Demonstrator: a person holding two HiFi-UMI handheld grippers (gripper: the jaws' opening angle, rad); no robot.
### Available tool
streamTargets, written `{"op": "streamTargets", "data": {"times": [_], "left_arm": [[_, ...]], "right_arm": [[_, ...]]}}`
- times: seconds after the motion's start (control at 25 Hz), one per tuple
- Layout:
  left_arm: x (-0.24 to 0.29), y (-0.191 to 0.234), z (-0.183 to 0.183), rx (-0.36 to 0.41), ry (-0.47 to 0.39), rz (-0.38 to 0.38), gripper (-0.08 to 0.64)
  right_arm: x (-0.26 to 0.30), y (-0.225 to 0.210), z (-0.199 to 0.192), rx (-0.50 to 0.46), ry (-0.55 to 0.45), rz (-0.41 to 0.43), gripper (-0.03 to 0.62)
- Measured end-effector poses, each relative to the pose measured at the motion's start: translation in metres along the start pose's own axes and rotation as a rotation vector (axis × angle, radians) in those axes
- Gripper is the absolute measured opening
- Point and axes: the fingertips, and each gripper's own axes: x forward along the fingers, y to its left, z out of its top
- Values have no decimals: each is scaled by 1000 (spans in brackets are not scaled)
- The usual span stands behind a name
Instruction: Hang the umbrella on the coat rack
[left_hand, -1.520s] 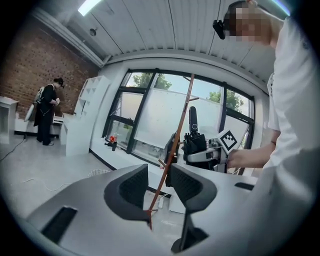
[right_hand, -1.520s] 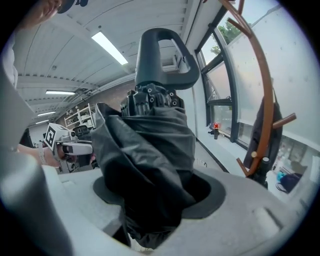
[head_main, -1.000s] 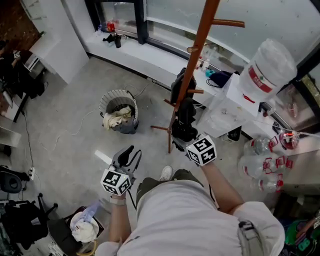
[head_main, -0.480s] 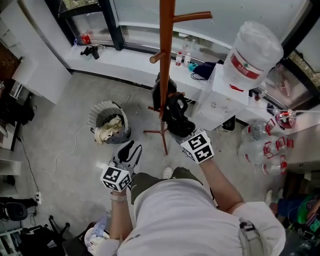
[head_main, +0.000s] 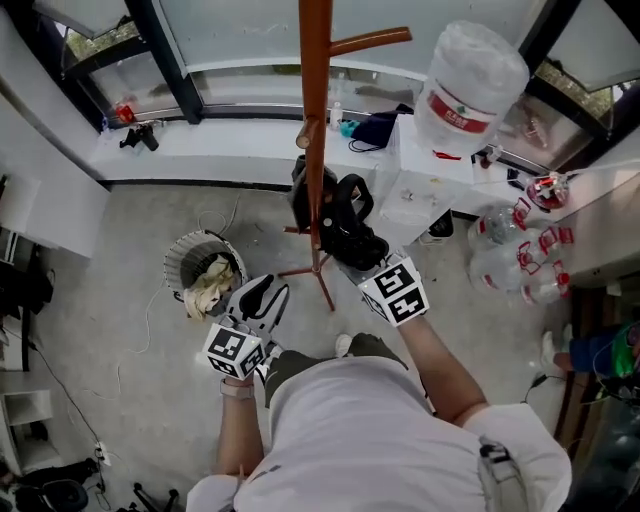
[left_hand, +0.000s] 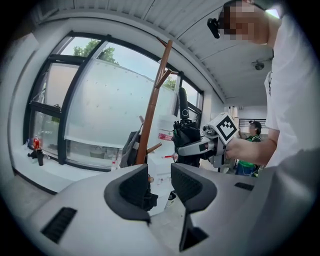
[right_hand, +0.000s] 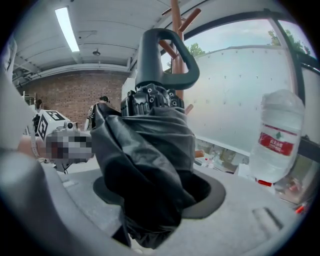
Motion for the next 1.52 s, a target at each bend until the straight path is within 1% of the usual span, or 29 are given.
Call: {"op": "streamTargets", "data": {"times": [0.2, 0.48, 0.72, 0.88, 1.04, 1.2, 1.52], "left_arm": [[4, 15, 12, 36, 24, -126, 126], [9, 26, 20, 59, 36, -267, 126], [14, 32, 25, 83, 49, -360, 126], [15, 35, 29, 101, 55, -418, 126], [13, 47, 32, 83, 49, -438, 126], [11, 53, 31, 81, 52, -443, 126], [8, 65, 26, 51, 43, -403, 126]], "right_arm": [[-7, -1, 21, 41, -20, -119, 279], [-17, -1, 55, 62, -42, -264, 279], [-20, 1, 81, 55, -54, -352, 279], [-21, 3, 95, 45, -46, -392, 279], [-16, 5, 106, 41, -40, -414, 279], [-10, 5, 113, 33, -38, -412, 281], [7, -6, 116, 12, -22, -392, 281]]}}
